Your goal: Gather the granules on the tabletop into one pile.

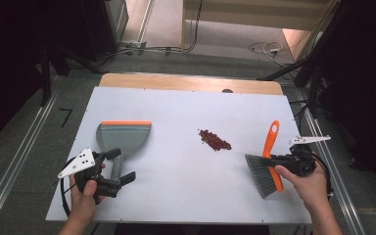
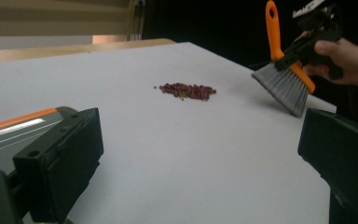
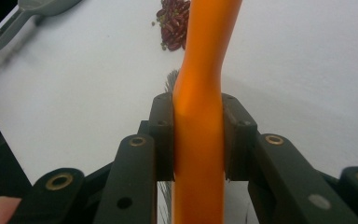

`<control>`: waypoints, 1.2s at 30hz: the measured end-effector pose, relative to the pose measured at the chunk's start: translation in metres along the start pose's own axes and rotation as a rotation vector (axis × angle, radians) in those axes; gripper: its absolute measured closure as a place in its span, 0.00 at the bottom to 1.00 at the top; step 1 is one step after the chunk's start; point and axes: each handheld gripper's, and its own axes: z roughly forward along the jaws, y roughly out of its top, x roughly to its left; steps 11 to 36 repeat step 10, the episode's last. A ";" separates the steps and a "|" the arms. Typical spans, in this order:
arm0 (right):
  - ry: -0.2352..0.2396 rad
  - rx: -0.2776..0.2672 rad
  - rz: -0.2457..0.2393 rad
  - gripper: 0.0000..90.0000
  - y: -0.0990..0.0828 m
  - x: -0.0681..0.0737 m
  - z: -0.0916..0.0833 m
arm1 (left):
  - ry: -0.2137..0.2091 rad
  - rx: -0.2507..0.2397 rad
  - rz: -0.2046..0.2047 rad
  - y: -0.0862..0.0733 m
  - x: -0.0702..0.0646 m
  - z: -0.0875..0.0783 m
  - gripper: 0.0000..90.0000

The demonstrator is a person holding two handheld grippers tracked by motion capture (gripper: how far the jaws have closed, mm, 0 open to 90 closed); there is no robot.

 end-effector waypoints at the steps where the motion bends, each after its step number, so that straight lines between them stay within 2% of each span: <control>1: 0.000 -0.001 0.000 0.76 -0.001 -0.001 -0.002 | 0.007 -0.007 0.006 0.000 0.000 -0.001 0.01; 7: -0.002 -0.011 0.018 0.76 -0.005 -0.006 -0.006 | 0.026 -0.021 0.003 0.000 0.001 -0.005 0.01; 36: -0.003 -0.014 0.011 0.76 -0.005 -0.006 -0.006 | 0.027 -0.019 0.003 0.000 0.001 -0.004 0.01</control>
